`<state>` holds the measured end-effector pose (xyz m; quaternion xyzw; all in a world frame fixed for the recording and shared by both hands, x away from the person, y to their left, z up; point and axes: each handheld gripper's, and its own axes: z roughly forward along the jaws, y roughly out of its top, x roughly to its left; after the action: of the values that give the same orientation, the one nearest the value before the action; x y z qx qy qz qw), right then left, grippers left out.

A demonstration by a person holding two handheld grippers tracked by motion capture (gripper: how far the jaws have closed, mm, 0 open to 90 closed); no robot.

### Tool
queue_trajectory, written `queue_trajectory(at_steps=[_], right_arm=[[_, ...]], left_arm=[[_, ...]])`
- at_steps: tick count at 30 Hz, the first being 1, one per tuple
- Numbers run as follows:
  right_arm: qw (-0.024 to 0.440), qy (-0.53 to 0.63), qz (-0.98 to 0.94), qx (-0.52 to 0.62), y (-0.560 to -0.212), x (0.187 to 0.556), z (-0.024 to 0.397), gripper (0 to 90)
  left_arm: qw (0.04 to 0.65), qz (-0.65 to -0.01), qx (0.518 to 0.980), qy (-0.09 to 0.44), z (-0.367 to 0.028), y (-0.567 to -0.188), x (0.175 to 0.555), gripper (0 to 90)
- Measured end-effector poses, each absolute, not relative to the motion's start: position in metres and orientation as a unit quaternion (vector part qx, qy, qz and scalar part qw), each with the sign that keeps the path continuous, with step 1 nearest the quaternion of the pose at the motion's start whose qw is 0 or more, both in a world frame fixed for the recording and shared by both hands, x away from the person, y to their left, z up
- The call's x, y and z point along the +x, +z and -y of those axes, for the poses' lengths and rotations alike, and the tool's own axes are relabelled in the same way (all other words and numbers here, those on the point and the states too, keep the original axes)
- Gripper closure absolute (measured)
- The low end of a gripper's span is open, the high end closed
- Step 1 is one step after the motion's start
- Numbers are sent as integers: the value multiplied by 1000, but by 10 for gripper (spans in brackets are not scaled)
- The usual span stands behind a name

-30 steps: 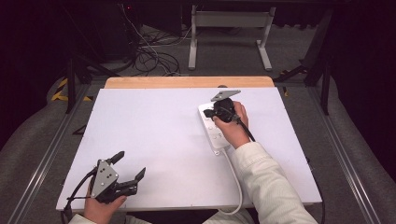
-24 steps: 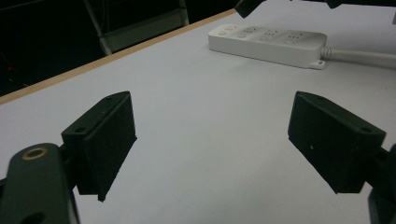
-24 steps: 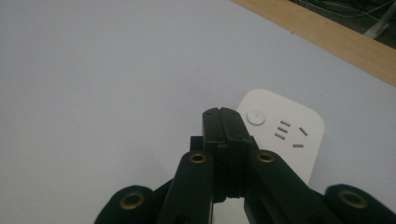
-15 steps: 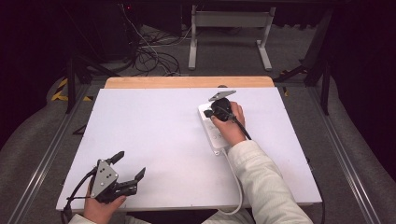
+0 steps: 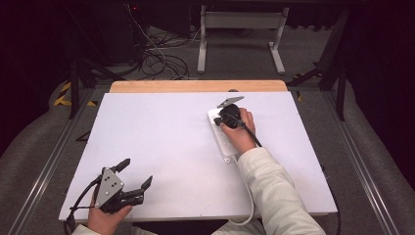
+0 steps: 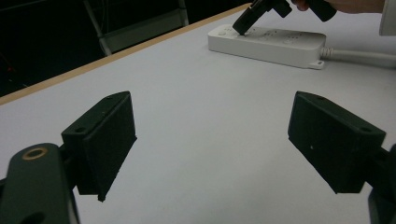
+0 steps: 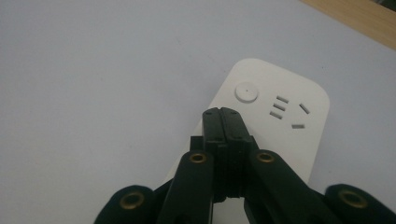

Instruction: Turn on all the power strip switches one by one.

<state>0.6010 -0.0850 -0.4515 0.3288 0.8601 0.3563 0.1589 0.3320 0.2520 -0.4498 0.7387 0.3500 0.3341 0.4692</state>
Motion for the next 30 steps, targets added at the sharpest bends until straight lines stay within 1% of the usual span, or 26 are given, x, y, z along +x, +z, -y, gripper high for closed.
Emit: queue_trajectory(at_steps=[4,12,17,30], right_arm=[[159,358,-860,328,-452,601,85,900],[138,376,-851,341,-456,603,91,900],[150,365,-855,336,-456,601,87,900],[155,361,-851,347,-457,599,85,900]], left_arm=[[469,-350,739,334,-252,-450,332,153],[469,-350,740,332,-251,-450,332,153],[470,-350,740,331,-251,-450,332,153],[469,-347,741,331,-250,-450,332,153]])
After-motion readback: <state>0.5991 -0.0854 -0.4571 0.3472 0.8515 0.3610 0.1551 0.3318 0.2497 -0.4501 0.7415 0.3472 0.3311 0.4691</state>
